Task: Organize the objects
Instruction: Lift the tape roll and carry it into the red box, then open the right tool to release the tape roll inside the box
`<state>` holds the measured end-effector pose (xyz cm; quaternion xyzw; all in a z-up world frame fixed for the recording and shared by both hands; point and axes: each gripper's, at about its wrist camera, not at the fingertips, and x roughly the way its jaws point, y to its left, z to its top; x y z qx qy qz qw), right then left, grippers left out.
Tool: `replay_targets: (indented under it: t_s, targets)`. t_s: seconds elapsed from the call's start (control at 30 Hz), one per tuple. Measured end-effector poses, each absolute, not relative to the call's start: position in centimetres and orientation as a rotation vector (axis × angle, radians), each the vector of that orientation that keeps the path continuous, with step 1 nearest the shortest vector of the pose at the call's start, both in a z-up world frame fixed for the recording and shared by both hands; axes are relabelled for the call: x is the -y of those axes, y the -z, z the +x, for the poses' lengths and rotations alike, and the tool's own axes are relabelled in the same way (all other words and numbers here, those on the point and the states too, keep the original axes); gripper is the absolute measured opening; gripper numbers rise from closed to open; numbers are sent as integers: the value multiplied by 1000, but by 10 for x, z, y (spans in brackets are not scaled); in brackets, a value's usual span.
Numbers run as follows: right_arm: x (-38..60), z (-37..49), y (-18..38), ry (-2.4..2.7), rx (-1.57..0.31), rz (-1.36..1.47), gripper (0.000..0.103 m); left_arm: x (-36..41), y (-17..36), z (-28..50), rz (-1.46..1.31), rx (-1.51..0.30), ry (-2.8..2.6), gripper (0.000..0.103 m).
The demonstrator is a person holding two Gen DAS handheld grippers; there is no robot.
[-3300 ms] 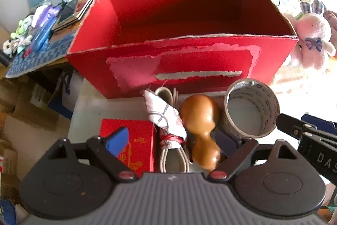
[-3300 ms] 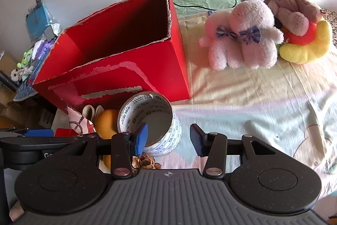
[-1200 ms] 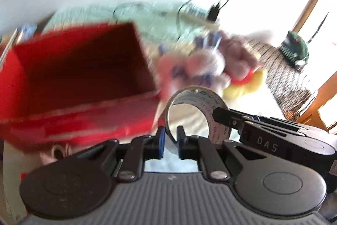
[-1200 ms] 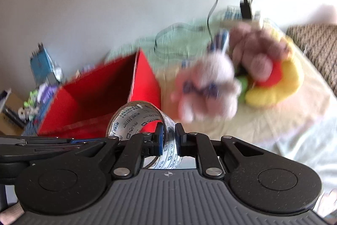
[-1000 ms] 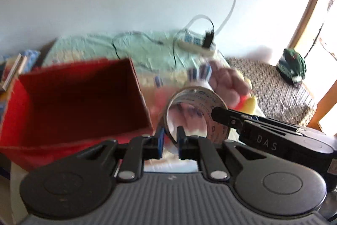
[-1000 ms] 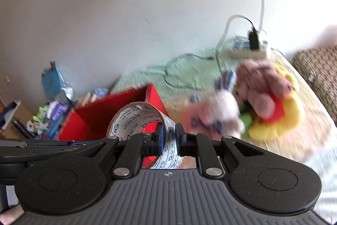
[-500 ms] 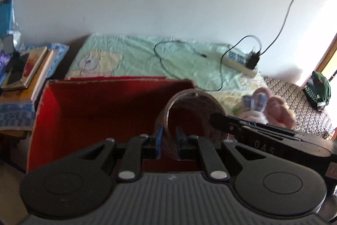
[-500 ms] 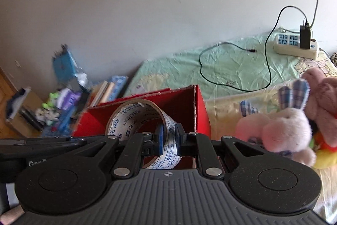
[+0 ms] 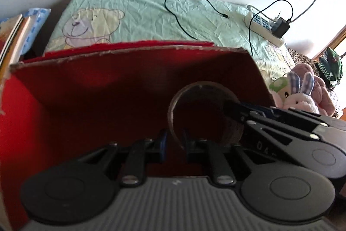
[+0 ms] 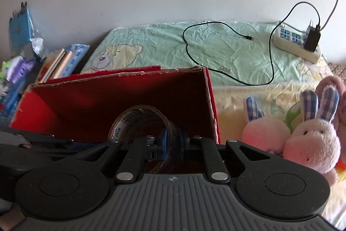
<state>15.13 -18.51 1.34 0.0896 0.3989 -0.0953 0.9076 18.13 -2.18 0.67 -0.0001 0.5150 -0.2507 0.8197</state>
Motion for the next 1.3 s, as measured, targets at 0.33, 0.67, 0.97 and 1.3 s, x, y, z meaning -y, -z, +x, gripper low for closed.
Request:
replay_targets:
  t_s: [0.33, 0.67, 0.97, 1.3]
  targets:
    - [171, 159, -10, 248, -817, 73, 17, 7, -3, 192, 93, -1062, 487, 21]
    - [180, 160, -18, 19, -930, 430, 21, -13, 4, 203, 152, -1072, 320, 23]
    - [152, 177, -1, -62, -1167, 405, 21, -17, 13, 212, 118, -1149, 285, 36]
    - [163, 191, 12, 133, -1119, 256, 19, -13, 11, 208, 150, -1123, 288, 41]
